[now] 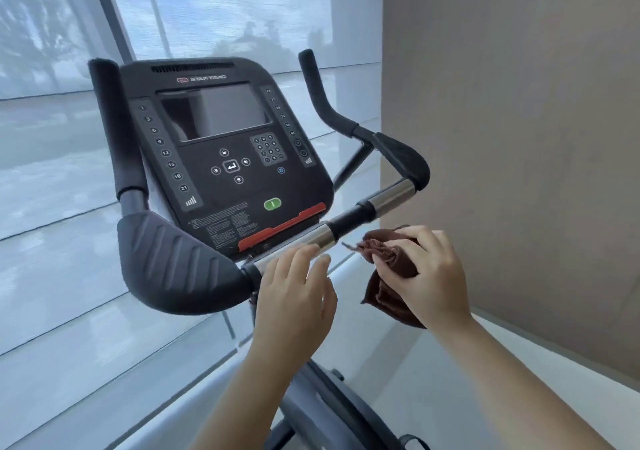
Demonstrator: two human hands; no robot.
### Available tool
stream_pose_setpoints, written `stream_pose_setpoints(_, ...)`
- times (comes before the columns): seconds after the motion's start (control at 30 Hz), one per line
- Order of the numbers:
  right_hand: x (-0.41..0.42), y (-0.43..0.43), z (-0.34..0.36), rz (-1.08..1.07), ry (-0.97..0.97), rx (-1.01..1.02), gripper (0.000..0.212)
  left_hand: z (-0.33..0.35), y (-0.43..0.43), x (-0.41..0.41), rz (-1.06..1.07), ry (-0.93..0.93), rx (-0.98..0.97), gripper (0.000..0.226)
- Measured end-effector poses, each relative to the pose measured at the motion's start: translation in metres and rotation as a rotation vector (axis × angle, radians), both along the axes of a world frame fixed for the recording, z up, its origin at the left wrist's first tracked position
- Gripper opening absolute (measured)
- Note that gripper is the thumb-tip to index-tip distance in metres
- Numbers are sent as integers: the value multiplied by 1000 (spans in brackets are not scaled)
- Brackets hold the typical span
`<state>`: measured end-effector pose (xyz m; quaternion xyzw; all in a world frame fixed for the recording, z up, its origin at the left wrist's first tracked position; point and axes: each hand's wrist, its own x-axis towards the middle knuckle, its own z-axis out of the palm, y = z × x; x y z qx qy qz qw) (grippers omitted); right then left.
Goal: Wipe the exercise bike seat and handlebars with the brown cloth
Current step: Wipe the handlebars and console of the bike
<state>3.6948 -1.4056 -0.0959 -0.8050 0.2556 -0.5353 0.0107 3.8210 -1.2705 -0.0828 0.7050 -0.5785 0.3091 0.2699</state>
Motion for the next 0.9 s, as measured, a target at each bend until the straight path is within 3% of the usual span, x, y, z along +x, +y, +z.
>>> stream_pose_setpoints(0.2,-74,58,-28,-133,48,86,28,-35,32,-52,-135,81,82,26)
stream_pose_setpoints(0.57,-242,151,-38,-447,179,143,34,-46,61,-199,-470,112,128,27)
stream_pose_setpoints(0.9,-409,198,-42,-594,184,184,37,-56,80,-365,-599,143,151,28)
